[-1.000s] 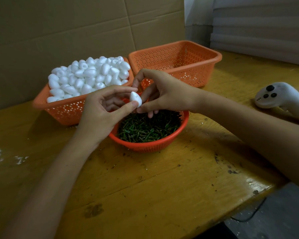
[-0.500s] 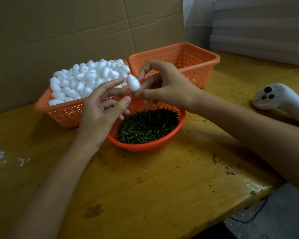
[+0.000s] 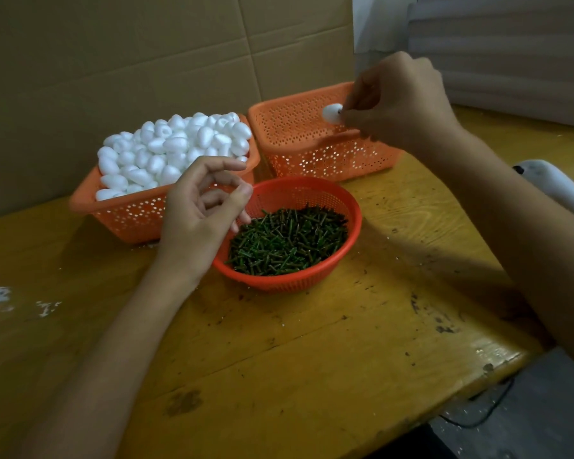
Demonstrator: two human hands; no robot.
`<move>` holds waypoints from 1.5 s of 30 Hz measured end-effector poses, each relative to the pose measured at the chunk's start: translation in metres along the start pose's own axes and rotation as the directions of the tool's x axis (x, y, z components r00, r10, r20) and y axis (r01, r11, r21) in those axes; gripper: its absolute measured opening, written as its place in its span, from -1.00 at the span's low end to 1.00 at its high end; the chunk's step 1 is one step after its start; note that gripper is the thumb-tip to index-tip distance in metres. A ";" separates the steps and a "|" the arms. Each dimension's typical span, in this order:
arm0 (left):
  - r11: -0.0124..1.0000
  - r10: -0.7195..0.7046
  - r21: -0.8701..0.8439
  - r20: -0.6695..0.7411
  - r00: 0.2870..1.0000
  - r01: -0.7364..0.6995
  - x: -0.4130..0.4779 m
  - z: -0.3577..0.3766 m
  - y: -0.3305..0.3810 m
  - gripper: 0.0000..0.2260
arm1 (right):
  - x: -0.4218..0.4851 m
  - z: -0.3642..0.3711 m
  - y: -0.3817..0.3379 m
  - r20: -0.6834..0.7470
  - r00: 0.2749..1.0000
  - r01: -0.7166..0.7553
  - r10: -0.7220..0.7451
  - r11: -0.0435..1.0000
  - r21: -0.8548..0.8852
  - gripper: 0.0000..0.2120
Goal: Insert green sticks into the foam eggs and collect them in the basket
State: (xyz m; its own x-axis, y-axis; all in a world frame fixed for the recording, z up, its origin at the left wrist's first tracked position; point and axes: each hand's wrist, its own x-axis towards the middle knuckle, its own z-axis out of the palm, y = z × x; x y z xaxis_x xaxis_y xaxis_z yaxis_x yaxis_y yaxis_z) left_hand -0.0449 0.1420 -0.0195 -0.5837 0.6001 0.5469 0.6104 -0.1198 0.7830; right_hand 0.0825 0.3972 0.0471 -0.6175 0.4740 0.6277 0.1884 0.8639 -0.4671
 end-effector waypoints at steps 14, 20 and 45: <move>0.537 0.498 0.839 -0.229 0.836 -0.090 0.004 -0.035 0.003 -0.81 | 0.001 0.007 0.003 0.014 0.997 0.074 -0.073 0.991 -0.111 -0.79; 0.341 0.141 0.935 -0.157 0.978 0.101 0.000 -0.044 -0.010 -0.63 | -0.003 0.011 -0.007 -0.127 0.982 0.138 -0.141 0.990 -0.036 -0.81; 0.387 0.039 0.915 -0.142 0.989 0.116 0.011 -0.048 -0.015 -0.50 | -0.039 0.043 -0.044 0.452 0.637 0.580 -0.624 0.775 0.251 -0.91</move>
State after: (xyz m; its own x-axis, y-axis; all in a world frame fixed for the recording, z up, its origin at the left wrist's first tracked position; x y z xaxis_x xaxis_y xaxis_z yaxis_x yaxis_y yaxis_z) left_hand -0.0863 0.1126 -0.0104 -0.6297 0.4770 0.6132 0.6584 0.7466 0.0953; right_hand 0.0655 0.3337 0.0168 -0.8566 -0.3139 0.4096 -0.4042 0.9016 -0.1543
